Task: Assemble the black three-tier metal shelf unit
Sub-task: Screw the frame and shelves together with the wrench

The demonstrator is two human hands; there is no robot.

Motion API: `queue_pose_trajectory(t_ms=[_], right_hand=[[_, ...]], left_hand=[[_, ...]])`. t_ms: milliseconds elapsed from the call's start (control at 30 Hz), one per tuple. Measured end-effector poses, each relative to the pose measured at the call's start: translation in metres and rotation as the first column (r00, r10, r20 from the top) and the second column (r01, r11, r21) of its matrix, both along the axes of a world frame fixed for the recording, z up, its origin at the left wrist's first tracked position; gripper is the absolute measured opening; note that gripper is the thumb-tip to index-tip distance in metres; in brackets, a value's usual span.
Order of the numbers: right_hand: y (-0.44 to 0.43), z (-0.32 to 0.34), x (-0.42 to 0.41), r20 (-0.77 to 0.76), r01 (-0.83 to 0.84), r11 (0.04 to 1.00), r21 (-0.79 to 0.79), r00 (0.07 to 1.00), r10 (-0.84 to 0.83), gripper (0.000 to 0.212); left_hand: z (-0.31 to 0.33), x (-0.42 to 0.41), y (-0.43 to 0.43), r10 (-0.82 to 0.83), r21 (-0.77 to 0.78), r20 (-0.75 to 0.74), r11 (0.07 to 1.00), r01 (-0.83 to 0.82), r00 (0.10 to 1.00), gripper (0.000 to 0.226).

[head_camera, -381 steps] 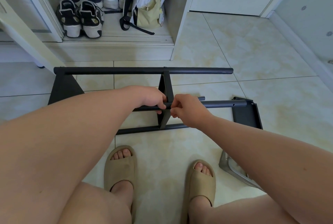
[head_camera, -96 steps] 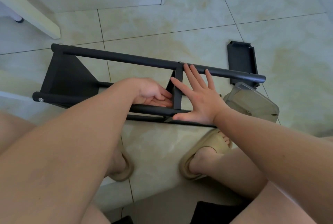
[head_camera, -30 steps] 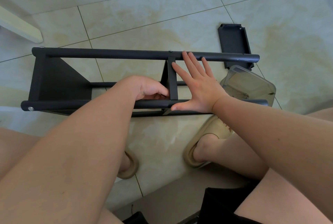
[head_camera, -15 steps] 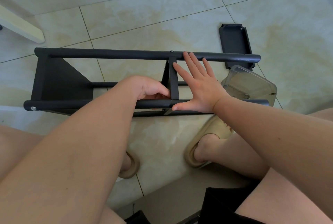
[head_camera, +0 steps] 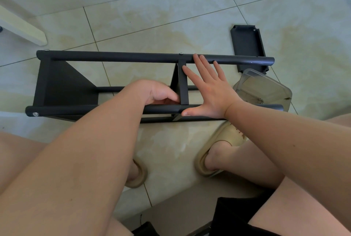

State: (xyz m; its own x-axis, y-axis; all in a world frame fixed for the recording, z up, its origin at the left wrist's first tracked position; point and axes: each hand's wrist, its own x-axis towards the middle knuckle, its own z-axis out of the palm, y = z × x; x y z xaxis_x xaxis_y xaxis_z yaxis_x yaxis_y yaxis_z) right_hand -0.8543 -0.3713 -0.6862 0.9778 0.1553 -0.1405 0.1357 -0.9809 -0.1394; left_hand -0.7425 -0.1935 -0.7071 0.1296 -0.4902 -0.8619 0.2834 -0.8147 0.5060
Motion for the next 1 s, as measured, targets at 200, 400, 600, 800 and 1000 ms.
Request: queue_pose_trajectory(t_ms=[200,400,600,800,1000], right_hand=[[-0.0002,-0.0013,0.0000,0.006,-0.003,1.000,-0.006,1.000,0.003,0.125],[-0.0001,-0.0007,-0.0004,0.012,-0.004,1.000,0.002,1.000,0.004,0.124],[-0.0002,0.0001,0.0000,0.007,-0.005,1.000,-0.007,1.000,0.005,0.124],[0.0000,-0.0005,-0.0005,0.023,-0.006,1.000,0.006,1.000,0.006,0.124],[-0.0002,-0.0007,0.0003,0.008,-0.005,1.000,0.004,1.000,0.005,0.125]], left_hand=[[0.0007,-0.0003,-0.0002,0.104,-0.052,-0.077,0.993,-0.108,0.992,0.018],[-0.0009,-0.0004,-0.0015,-0.002,-0.005,0.007,1.000,0.002,1.000,0.017],[0.0002,0.0005,0.0003,0.103,-0.040,-0.050,0.994,-0.105,0.993,0.019],[-0.0014,0.0001,-0.0020,0.037,0.004,-0.011,0.999,-0.037,0.999,0.025],[-0.0032,0.0010,0.0004,0.099,-0.031,-0.035,0.995,-0.100,0.994,0.026]])
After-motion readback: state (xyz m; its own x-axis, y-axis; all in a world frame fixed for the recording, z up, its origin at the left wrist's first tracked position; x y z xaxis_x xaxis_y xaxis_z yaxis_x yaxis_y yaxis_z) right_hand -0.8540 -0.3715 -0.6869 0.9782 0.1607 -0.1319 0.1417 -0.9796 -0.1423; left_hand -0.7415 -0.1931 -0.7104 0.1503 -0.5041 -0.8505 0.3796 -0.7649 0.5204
